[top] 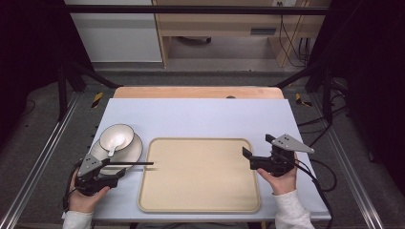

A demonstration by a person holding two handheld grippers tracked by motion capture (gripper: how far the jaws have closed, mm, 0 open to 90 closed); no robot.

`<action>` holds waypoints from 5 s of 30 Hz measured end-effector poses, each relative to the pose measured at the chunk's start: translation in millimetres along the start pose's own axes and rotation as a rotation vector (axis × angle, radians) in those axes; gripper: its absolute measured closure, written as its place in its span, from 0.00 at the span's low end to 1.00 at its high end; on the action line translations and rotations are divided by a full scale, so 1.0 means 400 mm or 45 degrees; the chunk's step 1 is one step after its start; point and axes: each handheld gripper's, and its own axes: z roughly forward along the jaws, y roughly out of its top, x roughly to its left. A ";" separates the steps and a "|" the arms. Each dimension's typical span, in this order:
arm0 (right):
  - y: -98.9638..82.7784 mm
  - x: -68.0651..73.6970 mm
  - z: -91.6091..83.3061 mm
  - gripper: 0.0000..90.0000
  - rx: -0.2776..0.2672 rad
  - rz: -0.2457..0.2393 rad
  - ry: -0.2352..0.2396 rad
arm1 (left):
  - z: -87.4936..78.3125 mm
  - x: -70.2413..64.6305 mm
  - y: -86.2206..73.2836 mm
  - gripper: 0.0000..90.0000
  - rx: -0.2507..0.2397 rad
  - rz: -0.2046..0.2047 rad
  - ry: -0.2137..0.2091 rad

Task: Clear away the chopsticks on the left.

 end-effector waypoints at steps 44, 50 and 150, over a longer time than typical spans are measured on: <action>-0.004 0.000 0.009 0.04 0.023 0.003 -0.002 | 0.024 0.012 -0.003 0.77 0.105 0.057 0.002; -0.004 0.000 0.009 0.03 0.025 0.004 -0.003 | 0.026 0.004 0.001 0.82 0.117 0.066 -0.007; 0.001 -0.019 -0.013 0.03 0.002 0.048 0.001 | 0.033 -0.311 0.083 0.95 -0.110 -0.255 0.224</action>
